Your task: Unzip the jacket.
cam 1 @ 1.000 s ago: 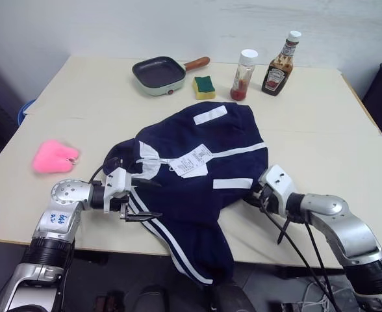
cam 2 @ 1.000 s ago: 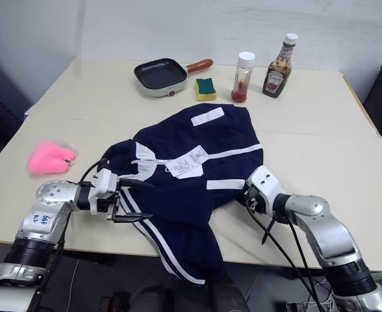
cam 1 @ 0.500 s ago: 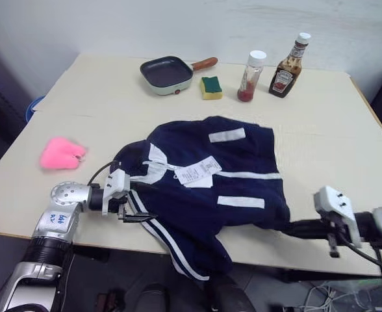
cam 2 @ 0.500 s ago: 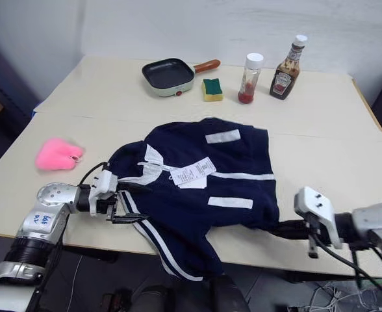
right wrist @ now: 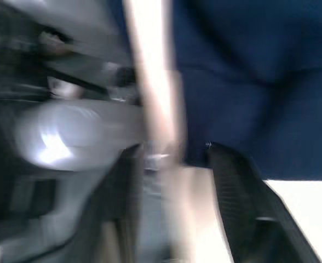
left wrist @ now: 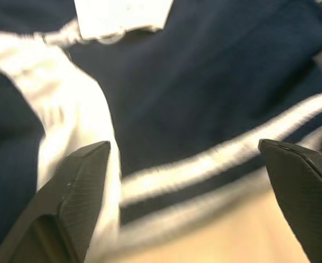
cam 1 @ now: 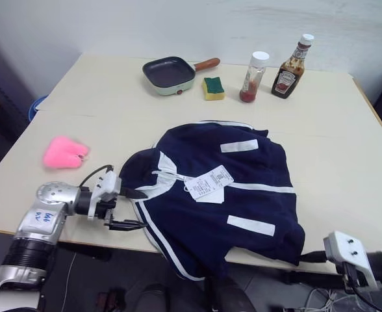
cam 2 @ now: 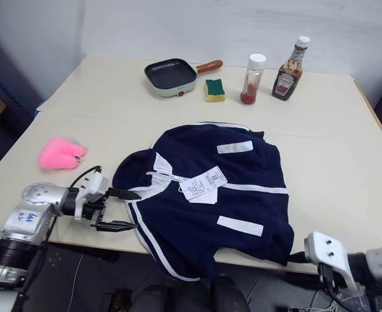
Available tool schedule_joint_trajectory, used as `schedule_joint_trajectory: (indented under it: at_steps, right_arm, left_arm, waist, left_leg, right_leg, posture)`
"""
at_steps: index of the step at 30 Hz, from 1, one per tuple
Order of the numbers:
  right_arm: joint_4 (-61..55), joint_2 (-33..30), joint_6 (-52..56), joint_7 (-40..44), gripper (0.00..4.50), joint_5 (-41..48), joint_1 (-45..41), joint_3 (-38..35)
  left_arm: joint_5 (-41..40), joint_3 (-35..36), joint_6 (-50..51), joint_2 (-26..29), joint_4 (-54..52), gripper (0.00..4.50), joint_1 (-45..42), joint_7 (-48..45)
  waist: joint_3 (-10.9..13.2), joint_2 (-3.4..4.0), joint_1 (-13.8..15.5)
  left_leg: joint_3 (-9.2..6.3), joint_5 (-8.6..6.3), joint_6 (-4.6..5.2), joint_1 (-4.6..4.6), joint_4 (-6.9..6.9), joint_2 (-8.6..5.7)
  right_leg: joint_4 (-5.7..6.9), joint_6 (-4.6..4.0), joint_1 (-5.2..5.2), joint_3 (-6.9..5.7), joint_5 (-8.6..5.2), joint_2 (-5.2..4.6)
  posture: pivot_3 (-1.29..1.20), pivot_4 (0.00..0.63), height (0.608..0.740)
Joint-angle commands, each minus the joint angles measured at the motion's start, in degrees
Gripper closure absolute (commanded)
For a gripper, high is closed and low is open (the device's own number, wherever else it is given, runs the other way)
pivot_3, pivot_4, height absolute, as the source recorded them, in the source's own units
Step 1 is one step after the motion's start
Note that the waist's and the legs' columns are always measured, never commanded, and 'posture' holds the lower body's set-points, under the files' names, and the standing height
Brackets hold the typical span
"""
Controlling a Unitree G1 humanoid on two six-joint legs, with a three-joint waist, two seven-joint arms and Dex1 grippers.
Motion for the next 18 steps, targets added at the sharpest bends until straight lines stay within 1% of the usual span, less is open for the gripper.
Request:
schedule_joint_trajectory:
  at_steps: [1, 2, 3, 5, 6, 7, 9, 11, 13, 14, 15, 16, 18]
  right_arm:
    - [-4.79, -0.34, 7.61, 2.31, 1.15, 9.65, 0.81, -12.62]
    - [-5.15, -0.94, 11.05, 1.99, 0.83, 13.41, -0.34, -15.83]
    - [-4.97, -2.09, 14.26, 0.83, 0.4, 17.55, -3.2, -17.96]
    - [-4.17, -3.49, 16.44, -3.79, 0.01, 21.57, -11.45, -16.07]
    - [-4.02, -3.95, 17.39, -5.86, 0.01, 21.97, -15.03, -13.47]
    - [-3.95, -4.06, 18.6, -8.34, 0.01, 21.56, -18.73, -9.75]
    - [-2.35, -2.01, 22.89, -15.44, 0.01, 20.78, -28.67, -0.41]
    - [0.3, 1.39, 28.09, -22.58, 0.01, 17.94, -38.57, 9.34]
    - [3.06, 4.96, 35.04, -28.77, 0.01, 15.34, -47.16, 17.5]
    - [4.83, 7.38, 40.19, -32.24, 0.01, 15.04, -51.17, 20.42]
    - [6.56, 9.73, 44.35, -35.22, 0.01, 15.09, -54.41, 22.13]
    - [8.57, 13.12, 45.98, -37.27, 0.01, 15.47, -57.01, 22.99]
    - [11.63, 18.39, 48.54, -40.62, 0.01, 15.61, -60.58, 23.44]
  left_arm:
    - [-4.94, 3.86, 5.78, 2.4, -4.66, 0.0, -0.68, -1.16]
    - [-5.71, 4.62, 6.37, 2.21, -4.91, 0.0, -1.81, -0.61]
    - [-5.77, 5.17, 5.73, 1.0, -4.24, 0.0, -4.11, 0.89]
    - [-3.67, 5.03, 1.44, -3.77, -0.14, 0.0, -10.71, 5.88]
    - [-2.4, 4.39, -0.78, -5.77, 1.93, 0.0, -13.28, 7.11]
    - [-0.82, 3.45, -3.35, -7.44, 4.38, 0.0, -15.44, 7.65]
    - [3.24, 0.87, -10.13, -10.49, 10.77, 0.0, -19.33, 7.84]
    - [6.1, -1.55, -15.69, -13.01, 17.13, 0.0, -22.36, 6.12]
    - [8.13, -3.28, -20.06, -14.76, 22.99, 0.0, -24.84, 3.87]
    - [8.65, -3.71, -21.28, -15.5, 25.43, 0.0, -25.92, 3.05]
    - [9.14, -3.99, -22.38, -16.04, 27.7, 0.0, -26.98, 2.47]
    - [9.97, -4.38, -24.49, -16.55, 30.16, 0.0, -28.0, 2.1]
    - [11.24, -5.06, -27.47, -17.36, 33.85, 0.0, -29.43, 1.29]
  waist:
    - [0.01, -0.02, -0.21]
    - [0.02, -0.03, -0.22]
    - [0.02, -0.04, -0.19]
    - [0.04, -0.03, -0.05]
    - [0.05, -0.03, 0.22]
    - [0.04, -0.03, 0.28]
    - [0.01, -0.08, 0.23]
    - [-0.01, -0.05, 0.01]
    - [-0.02, -0.03, -0.28]
    - [-0.02, -0.03, -0.29]
    - [-0.02, -0.03, -0.21]
    - [-0.02, -0.03, -0.2]
    - [-0.03, -0.04, -0.1]
  left_leg:
    - [-0.02, 0.0, 0.0, 0.13, -0.02, 0.02]
    - [-0.08, -0.01, 0.01, 0.33, -0.04, 0.01]
    - [-0.1, -0.01, 0.01, 0.45, -0.08, 0.02]
    - [-0.28, -0.03, 0.01, 0.83, -0.24, 0.02]
    - [-0.43, -0.05, 0.01, 0.98, -0.23, 0.02]
    - [-0.53, -0.04, 0.03, 0.82, -0.2, -0.06]
    - [-0.65, -0.07, 0.03, 0.77, -0.23, -0.06]
    - [-0.68, -0.06, 0.03, 0.65, -0.23, -0.06]
    - [-0.62, 0.03, -0.18, 0.26, -0.13, -0.09]
    - [-0.61, 0.09, -0.28, -0.05, -0.04, -0.1]
    - [-0.49, 0.15, -0.35, -0.61, 0.12, -0.15]
    - [-0.45, 0.15, -0.37, -0.82, 0.21, -0.14]
    - [-0.46, 0.18, -0.41, -1.61, 0.67, -0.09]
  right_leg:
    - [-0.05, 0.0, 0.16, -0.02, 0.0, 0.0]
    - [-0.13, 0.0, 0.4, -0.08, 0.0, -0.01]
    - [-0.2, 0.0, 0.55, -0.1, 0.0, -0.03]
    - [-0.48, -0.01, 1.1, -0.25, 0.0, -0.04]
    - [-0.64, -0.01, 1.37, -0.38, 0.0, -0.07]
    - [-0.79, 0.08, 1.33, -0.47, 0.07, -0.12]
    - [-0.93, 0.09, 1.33, -0.58, 0.07, -0.12]
    - [-1.0, 0.09, 1.22, -0.63, 0.07, -0.1]
    - [-0.95, 0.09, 0.77, -0.55, 0.07, -0.1]
    - [-0.81, 0.1, 0.41, -0.51, 0.07, -0.1]
    - [-0.23, 0.1, -0.3, -0.4, 0.08, -0.13]
    - [0.0, 0.1, -0.62, -0.45, 0.08, -0.16]
    - [0.32, 0.08, -1.56, -0.59, 0.07, -0.17]
  posture:
    - [0.0, 0.15, 0.74]
    - [0.0, 0.15, 0.74]
    - [0.0, 0.15, 0.74]
    - [0.0, 0.15, 0.74]
    - [0.0, 0.15, 0.74]
    - [0.0, 0.15, 0.74]
    - [0.0, 0.15, 0.74]
    - [0.0, 0.15, 0.74]
    - [0.0, 0.15, 0.74]
    - [0.0, 0.15, 0.74]
    - [0.0, 0.15, 0.74]
    - [0.0, 0.15, 0.74]
    - [0.0, 0.15, 0.74]
